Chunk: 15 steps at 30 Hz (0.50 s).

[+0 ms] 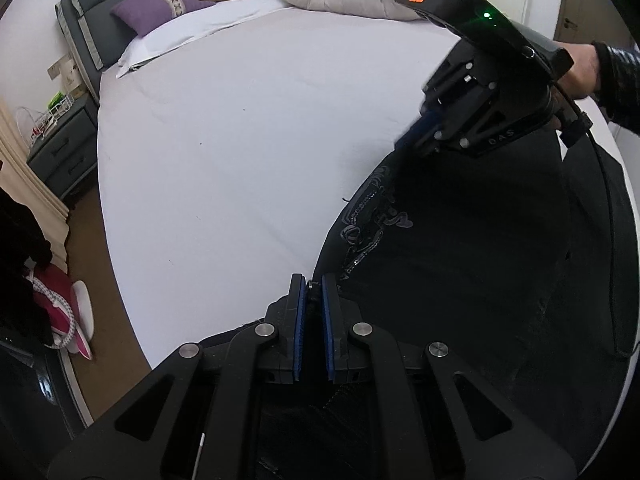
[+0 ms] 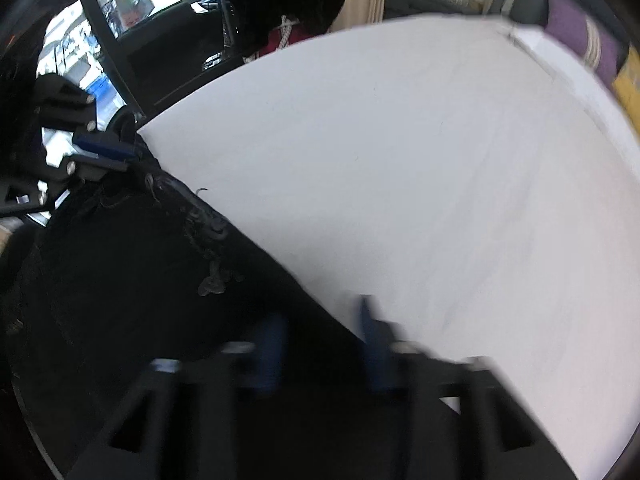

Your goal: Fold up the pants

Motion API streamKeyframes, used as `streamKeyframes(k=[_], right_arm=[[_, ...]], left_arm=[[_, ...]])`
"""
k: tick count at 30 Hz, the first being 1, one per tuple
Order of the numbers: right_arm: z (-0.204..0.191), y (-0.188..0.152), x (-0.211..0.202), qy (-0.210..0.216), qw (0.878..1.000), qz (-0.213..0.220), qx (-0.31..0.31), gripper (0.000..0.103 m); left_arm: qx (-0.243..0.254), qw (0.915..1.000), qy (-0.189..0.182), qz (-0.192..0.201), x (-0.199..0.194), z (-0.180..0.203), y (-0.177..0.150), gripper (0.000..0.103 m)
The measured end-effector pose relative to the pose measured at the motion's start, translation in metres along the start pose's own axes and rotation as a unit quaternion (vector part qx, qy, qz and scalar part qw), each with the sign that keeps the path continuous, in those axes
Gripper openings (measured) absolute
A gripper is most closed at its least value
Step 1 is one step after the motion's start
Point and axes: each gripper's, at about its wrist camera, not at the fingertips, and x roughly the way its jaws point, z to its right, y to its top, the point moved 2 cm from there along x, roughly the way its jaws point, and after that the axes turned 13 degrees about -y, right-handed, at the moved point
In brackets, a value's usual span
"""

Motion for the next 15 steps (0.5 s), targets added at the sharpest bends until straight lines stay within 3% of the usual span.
streamKeyframes(k=[6, 8, 12, 15], right_arm=[[-0.004, -0.01, -0.022, 0.015, 0.999, 0.022, 0.03, 0.006], [-0.009, -0.014, -0.031, 0.019, 0.999, 0.035, 0.036, 0.005], [-0.036, -0.029, -0.058, 0.04, 0.996, 0.066, 0.037, 0.005], [-0.067, -0.045, -0.069, 0.055, 0.997, 0.061, 0.009, 0.005]], left_arm=[[-0.015, 0.9998, -0.005, 0.013, -0.008, 0.009, -0.015, 0.007], [-0.015, 0.9997, -0.009, 0.014, -0.005, -0.004, -0.009, 0.007], [-0.019, 0.9992, -0.025, 0.025, -0.029, 0.018, -0.027, 0.007], [-0.015, 0.9986, -0.043, 0.028, -0.047, 0.038, -0.044, 0.007]])
